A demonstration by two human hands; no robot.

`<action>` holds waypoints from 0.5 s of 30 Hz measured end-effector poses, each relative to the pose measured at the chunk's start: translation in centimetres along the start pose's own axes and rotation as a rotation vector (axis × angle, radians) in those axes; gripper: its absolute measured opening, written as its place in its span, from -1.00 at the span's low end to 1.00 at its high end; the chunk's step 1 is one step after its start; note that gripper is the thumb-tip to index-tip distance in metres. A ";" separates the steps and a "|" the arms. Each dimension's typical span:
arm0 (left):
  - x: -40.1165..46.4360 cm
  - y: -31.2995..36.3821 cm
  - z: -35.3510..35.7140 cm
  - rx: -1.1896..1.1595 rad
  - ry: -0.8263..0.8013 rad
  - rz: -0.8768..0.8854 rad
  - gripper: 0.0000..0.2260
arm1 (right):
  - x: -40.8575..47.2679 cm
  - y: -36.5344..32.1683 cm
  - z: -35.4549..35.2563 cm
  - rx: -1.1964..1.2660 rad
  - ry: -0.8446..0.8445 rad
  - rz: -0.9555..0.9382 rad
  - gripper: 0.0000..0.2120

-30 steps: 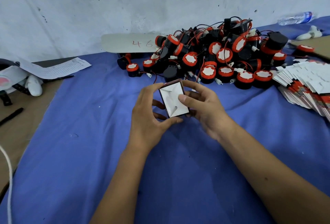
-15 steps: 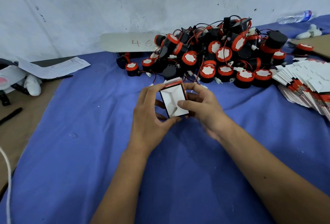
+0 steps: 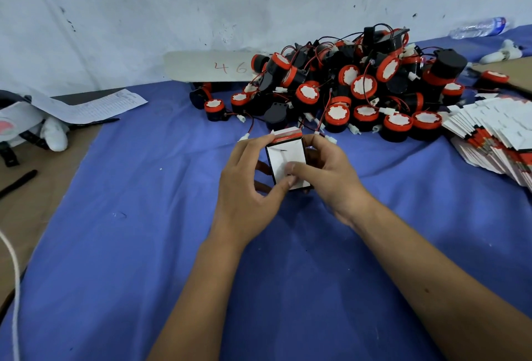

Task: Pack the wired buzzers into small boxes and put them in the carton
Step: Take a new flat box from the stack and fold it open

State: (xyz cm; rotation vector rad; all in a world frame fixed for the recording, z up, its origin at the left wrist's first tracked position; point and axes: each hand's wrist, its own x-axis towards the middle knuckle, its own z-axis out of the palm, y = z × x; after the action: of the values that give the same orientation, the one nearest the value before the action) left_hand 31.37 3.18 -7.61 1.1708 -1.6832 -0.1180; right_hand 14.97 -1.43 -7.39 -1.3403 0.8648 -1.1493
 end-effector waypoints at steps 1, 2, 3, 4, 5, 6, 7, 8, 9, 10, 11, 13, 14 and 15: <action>0.0 -0.1 0.0 -0.002 0.010 0.004 -0.50 | 0.0 0.1 0.0 -0.020 0.010 -0.003 -0.68; 0.0 -0.1 0.1 -0.004 0.014 0.002 -0.54 | 0.0 0.1 0.0 -0.035 0.018 -0.006 -0.70; 0.0 -0.2 0.2 -0.006 0.013 -0.008 -0.56 | 0.0 0.2 0.1 -0.048 0.026 -0.006 -0.72; 0.0 -0.2 0.3 -0.005 0.009 -0.022 -0.57 | 0.1 0.3 0.1 -0.060 0.033 -0.003 -0.73; -0.1 -0.3 0.4 -0.003 0.008 -0.036 -0.57 | 0.0 0.3 0.1 -0.072 0.040 0.000 -0.74; -0.1 -0.4 0.5 -0.006 0.013 -0.046 -0.57 | 0.0 0.3 0.1 -0.082 0.045 0.002 -0.75; -0.1 -0.4 0.5 -0.019 0.023 -0.056 -0.58 | 0.0 0.3 0.1 -0.085 0.046 0.000 -0.75; -0.2 -0.5 0.5 -0.037 0.035 -0.066 -0.58 | -0.1 0.2 0.1 -0.080 0.043 -0.003 -0.74; -0.1 -0.5 0.5 -0.052 0.046 -0.073 -0.58 | -0.1 0.1 0.1 -0.066 0.036 -0.003 -0.72; -0.1 -0.6 0.4 -0.061 0.051 -0.080 -0.58 | -0.1 0.0 0.1 -0.046 0.025 0.003 -0.69; -0.1 -0.6 0.3 -0.071 0.049 -0.089 -0.58 | -0.1 -0.2 0.0 -0.025 0.013 0.012 -0.66; -0.1 -0.7 0.2 -0.098 0.032 -0.117 -0.58 | 0.0 -0.3 -0.3 0.023 -0.017 0.034 -0.63; 0.0 -0.7 0.1 -0.116 0.018 -0.138 -0.58 | 0.1 -0.2 -0.5 0.050 -0.041 0.040 -0.61; 0.0 -0.8 0.0 -0.145 0.005 -0.170 -0.59 | 0.1 -0.2 -0.6 0.077 -0.069 0.039 -0.59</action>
State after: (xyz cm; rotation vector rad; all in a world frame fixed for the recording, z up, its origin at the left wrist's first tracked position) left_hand 31.88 2.77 -8.10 1.2014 -1.5422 -0.3378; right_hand 14.38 -1.71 -7.28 -1.2876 0.7859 -1.0889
